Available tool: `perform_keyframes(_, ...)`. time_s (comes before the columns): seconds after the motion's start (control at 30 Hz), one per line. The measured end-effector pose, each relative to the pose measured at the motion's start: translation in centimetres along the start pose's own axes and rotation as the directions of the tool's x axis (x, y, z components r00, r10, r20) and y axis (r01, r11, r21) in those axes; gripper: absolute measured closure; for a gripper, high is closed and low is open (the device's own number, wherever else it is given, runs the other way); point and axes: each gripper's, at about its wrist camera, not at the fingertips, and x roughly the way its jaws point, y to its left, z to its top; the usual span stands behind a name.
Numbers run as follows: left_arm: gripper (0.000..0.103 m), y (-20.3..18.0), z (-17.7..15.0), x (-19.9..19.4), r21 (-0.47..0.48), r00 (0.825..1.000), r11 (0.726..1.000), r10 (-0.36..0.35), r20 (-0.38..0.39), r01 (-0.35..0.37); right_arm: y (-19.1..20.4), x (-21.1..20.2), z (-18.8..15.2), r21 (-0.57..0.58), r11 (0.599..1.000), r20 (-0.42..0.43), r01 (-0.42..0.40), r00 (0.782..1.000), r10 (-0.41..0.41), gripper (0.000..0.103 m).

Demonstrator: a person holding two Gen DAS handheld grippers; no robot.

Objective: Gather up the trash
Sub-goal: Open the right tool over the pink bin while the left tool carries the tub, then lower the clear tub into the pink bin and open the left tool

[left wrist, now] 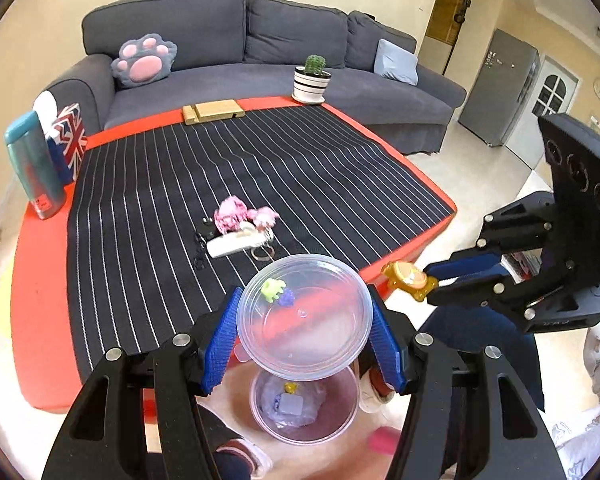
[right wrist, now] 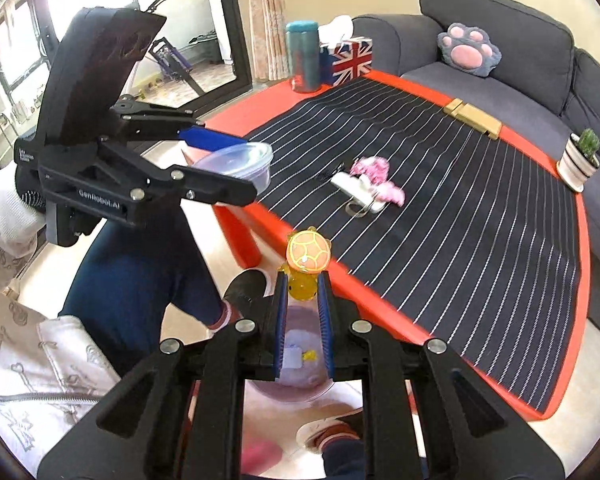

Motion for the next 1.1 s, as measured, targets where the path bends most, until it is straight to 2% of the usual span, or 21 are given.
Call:
perform_keyframes(0.27,0.044,-0.3,-1.5,-0.2,-0.017,1.0,1.0,-0.014,-0.01,0.014,1.0,1.3,-1.4,0.002,0.999,-0.028,-0.049,0.998,0.049,0.089)
perform_keyframes(0.4,0.044,-0.4,-1.7,-0.3,-0.015,1.0,1.0,-0.014,-0.014,0.014,1.4,1.9,-1.4,-0.02,0.999,-0.029,-0.045,0.999,0.045,0.087)
perform_keyframes(0.43,0.044,-0.3,-1.7,-0.4,-0.015,1.0,1.0,-0.014,-0.014,0.013,1.3,2.0,-1.4,-0.018,0.999,-0.029,-0.041,0.999,0.04,0.083)
perform_keyframes(0.5,0.044,-0.3,-1.6,-0.4,-0.015,1.0,1.0,-0.013,-0.014,0.013,1.1,2.0,-1.3,-0.004,1.0,-0.012,-0.023,1.0,0.023,0.048)
perform_keyframes(0.53,0.044,-0.3,-1.7,-0.4,-0.015,1.0,1.0,-0.014,-0.016,0.013,0.9,1.9,-1.3,0.009,1.0,-0.003,-0.024,1.0,0.024,0.043)
perform_keyframes(0.6,0.044,-0.3,-1.7,-0.3,-0.016,1.0,1.0,-0.016,-0.021,0.015,0.5,1.5,-1.2,0.033,0.999,0.018,-0.006,1.0,0.005,0.025)
perform_keyframes(0.67,0.044,-0.3,-1.9,-0.2,-0.015,1.0,1.0,-0.018,-0.025,0.018,0.0,1.2,-1.2,0.062,0.998,0.033,-0.002,0.999,0.0,0.017)
perform_keyframes(0.87,0.044,-0.9,-2.0,0.1,0.003,0.999,0.999,-0.035,-0.039,0.035,-0.7,0.6,-1.3,0.1,0.995,0.044,0.018,0.999,-0.023,0.013)
perform_keyframes(1.1,0.044,-1.7,-2.4,0.5,0.026,0.997,0.998,-0.049,-0.064,0.051,-1.4,-0.4,-2.0,0.143,0.989,0.061,0.039,0.997,-0.048,0.012)
